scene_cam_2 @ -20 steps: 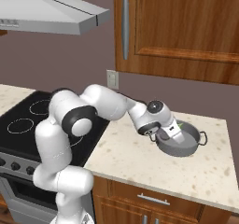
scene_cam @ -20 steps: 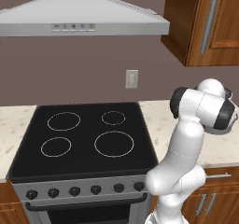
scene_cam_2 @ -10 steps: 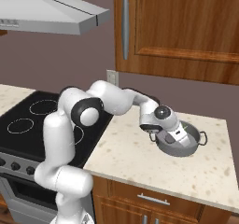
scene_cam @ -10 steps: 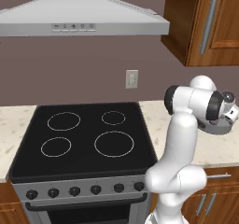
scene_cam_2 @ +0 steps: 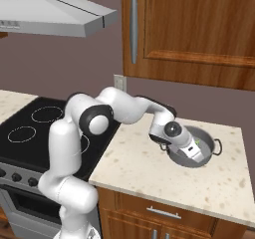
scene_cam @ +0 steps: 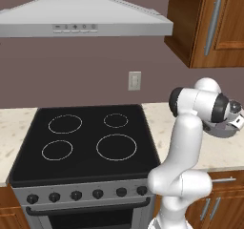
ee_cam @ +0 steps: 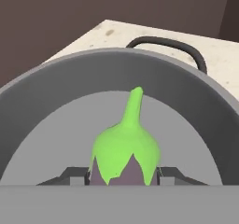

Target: Turn on the sink faucet. Then move the eggplant from the counter to the sink. Turn off the sink. Move the vegetable from the sink to the pot next to the stove. Finally move the pot to the rear right burner.

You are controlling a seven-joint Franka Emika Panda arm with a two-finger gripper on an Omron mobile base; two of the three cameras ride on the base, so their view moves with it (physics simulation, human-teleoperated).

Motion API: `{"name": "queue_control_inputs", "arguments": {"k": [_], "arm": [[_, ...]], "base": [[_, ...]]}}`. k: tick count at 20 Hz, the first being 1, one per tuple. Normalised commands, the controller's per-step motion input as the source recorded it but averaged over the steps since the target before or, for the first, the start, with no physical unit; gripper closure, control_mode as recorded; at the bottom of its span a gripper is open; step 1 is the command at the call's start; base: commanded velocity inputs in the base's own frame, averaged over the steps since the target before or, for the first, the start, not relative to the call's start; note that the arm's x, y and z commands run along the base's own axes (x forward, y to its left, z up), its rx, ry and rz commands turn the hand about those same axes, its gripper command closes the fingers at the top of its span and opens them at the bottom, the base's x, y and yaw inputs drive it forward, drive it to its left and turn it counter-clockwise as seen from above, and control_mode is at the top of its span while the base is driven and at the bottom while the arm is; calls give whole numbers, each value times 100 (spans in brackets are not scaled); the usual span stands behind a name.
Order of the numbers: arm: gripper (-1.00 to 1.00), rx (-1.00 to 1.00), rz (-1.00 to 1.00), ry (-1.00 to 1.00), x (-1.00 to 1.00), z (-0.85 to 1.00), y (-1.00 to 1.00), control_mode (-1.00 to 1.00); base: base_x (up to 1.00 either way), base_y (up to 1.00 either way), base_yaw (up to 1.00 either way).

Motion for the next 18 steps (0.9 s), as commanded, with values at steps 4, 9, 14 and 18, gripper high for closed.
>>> {"name": "queue_control_inputs", "arguments": {"k": [4,9,14,18], "arm": [[-100,0,0,0,0,8,3,-100],[-100,0,0,-1,0,22,0,-100],[-100,0,0,-1,-1,45,5,-100],[-100,0,1,0,-8,65,3,-100]], "base": [[0,0,0],[0,0,0],[0,0,0],[0,0,0]]}}
